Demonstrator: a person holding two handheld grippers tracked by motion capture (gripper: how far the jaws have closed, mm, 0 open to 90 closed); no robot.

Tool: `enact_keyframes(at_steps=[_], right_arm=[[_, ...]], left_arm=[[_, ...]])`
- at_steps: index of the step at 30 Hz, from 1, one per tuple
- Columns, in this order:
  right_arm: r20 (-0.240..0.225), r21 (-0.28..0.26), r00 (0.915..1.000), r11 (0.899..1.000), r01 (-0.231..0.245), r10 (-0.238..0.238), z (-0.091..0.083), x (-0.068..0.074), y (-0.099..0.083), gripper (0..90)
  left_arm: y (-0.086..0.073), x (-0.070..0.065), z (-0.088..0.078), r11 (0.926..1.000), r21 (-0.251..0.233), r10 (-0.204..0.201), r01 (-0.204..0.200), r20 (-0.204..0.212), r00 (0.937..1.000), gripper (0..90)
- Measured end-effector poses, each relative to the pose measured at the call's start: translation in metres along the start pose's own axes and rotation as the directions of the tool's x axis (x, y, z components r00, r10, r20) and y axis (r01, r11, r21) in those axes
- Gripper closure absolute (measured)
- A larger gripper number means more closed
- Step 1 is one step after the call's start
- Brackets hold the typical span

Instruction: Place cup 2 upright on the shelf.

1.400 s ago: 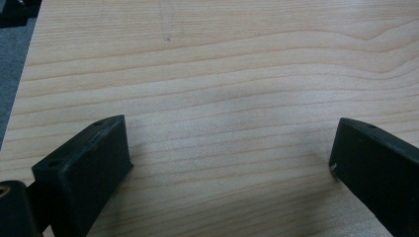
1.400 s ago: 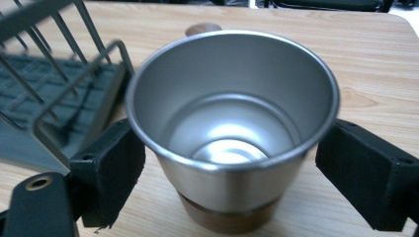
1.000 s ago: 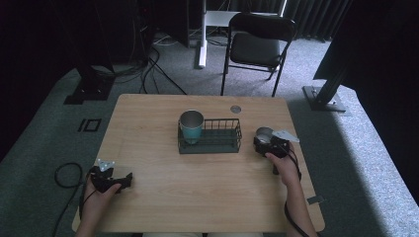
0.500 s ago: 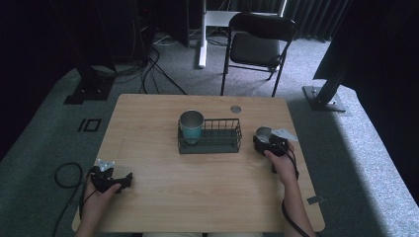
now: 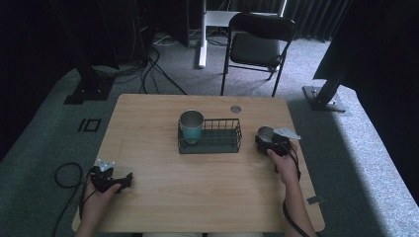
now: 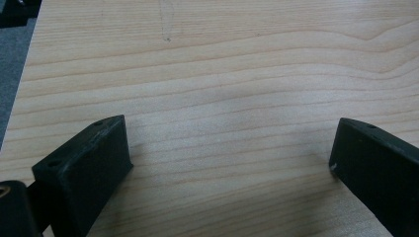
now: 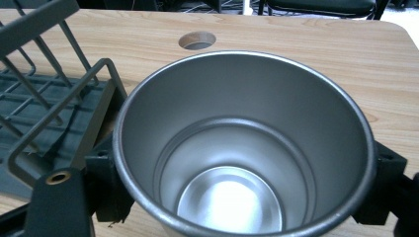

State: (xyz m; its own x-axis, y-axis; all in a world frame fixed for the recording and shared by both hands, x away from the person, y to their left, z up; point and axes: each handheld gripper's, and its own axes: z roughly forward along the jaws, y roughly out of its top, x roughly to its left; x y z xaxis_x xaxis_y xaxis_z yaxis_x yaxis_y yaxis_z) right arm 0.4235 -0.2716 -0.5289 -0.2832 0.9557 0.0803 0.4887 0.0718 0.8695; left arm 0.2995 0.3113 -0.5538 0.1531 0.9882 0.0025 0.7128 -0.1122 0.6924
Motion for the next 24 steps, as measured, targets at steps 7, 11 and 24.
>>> enact_keyframes(at_steps=[7, 11, 24], right_arm=[[-0.013, -0.01, 0.9999, 1.0, 0.004, -0.004, -0.011, -0.001, 0.008, 17.8], [-0.014, -0.012, 0.9999, 1.0, -0.002, 0.002, -0.016, -0.003, 0.013, 17.8], [-0.04, -0.037, 0.999, 0.999, 0.021, -0.023, -0.033, 0.0, 0.033, 17.8]], left_arm=[[0.0, 0.0, 0.0, 1.0, 0.0, 0.0, 0.0, 0.0, 1.0, 2.7], [0.0, 0.0, 0.0, 1.0, 0.0, 0.0, 0.0, 0.0, 1.0, 2.8], [0.0, 0.0, 0.0, 1.0, 0.0, 0.0, 0.0, 0.0, 1.0, 2.7]])
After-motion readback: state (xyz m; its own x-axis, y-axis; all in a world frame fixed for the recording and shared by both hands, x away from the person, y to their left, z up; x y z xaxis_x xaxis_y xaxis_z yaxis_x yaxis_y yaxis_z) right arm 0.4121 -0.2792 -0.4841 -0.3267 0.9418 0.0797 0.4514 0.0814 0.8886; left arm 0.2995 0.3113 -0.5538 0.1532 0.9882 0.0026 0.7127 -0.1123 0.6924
